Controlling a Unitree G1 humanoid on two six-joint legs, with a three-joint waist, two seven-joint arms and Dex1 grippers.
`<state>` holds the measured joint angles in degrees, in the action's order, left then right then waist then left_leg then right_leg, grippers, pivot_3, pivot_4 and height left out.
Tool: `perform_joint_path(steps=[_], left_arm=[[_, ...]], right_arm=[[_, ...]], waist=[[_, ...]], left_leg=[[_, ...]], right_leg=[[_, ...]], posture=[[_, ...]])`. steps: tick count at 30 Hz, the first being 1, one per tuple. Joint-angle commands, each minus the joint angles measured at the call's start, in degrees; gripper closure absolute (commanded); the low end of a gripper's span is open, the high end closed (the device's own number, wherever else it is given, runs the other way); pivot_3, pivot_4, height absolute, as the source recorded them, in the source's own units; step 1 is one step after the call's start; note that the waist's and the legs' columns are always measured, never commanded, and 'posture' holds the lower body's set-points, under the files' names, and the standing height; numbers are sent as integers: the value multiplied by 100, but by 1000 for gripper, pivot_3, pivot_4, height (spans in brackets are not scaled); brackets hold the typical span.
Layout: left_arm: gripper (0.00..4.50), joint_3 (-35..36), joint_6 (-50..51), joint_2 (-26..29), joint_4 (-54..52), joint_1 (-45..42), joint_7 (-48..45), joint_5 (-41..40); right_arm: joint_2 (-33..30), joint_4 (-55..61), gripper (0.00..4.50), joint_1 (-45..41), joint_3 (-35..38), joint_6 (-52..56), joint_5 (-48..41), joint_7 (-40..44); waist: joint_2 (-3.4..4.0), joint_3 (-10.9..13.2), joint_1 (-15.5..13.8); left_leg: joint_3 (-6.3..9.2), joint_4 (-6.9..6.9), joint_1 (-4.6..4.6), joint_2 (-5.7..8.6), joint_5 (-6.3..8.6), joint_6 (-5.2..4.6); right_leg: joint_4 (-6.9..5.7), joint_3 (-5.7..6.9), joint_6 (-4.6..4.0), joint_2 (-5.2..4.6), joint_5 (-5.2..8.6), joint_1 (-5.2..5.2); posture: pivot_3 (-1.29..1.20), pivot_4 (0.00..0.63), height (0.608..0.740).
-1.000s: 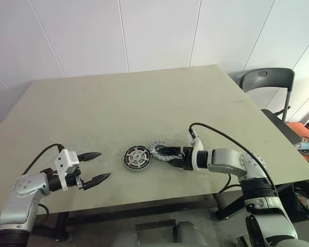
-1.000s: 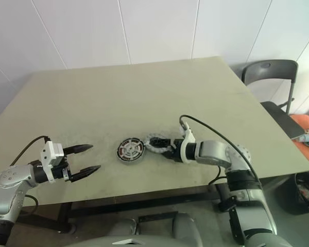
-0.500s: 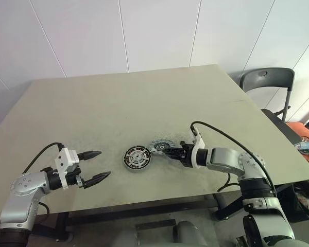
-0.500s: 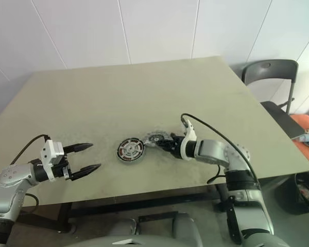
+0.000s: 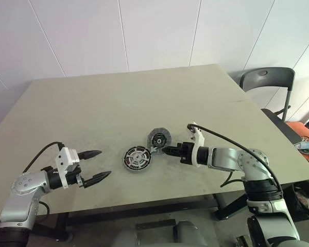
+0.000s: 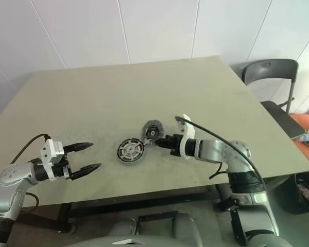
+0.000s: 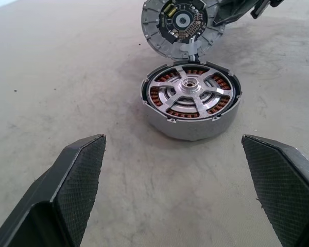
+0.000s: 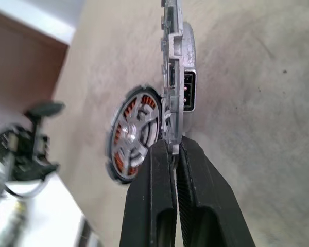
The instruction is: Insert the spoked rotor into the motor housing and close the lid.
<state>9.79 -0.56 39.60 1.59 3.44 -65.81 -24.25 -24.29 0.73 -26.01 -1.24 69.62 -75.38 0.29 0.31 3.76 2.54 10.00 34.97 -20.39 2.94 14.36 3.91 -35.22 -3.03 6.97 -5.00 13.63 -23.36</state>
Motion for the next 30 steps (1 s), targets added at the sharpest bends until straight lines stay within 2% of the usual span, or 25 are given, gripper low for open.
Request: perform_joint_path(steps=[1, 9, 18, 27, 30], left_arm=[[0, 30, -76, 29, -35, -125, 3, 15], [0, 25, -73, 15, -27, -152, 37, 34], [0, 9, -91, -8, 9, -187, 57, 53], [0, 2, -114, -24, 42, -173, 68, 108], [0, 0, -108, -30, 48, -179, 67, 124]], right_arm=[[-114, 596, 4474, -139, -392, -78, 593, 808], [-117, 752, 4474, -378, -697, -505, 1776, 1758], [18, 509, 4474, -697, -763, -926, 2797, 2324], [-19, 727, 4474, -706, -1117, -1452, 3794, 2832], [-189, 708, 4474, -753, -1519, -1966, 4481, 3029]], waist=[[0, 0, 0], [-2, 0, -3], [-2, 0, -10], [-2, 0, -21], [-2, 0, -17]], left_leg=[[0, 0, 0, 0, 0, 0], [-1, 0, -2, 0, 1, 1], [-1, 1, -4, 0, 1, 1], [-1, 1, -4, 1, 1, 1], [-1, 2, -4, 1, 1, 1]], right_leg=[[0, 0, 0, 0, 0, 0], [3, 0, 0, -1, 0, -2], [2, 0, 0, -1, 0, -3], [2, 1, 1, -2, 0, -3], [2, 1, 1, -2, 0, -2]], posture=[[0, 0, 740], [0, 0, 740], [0, 0, 740], [0, 0, 740], [0, 0, 740]])
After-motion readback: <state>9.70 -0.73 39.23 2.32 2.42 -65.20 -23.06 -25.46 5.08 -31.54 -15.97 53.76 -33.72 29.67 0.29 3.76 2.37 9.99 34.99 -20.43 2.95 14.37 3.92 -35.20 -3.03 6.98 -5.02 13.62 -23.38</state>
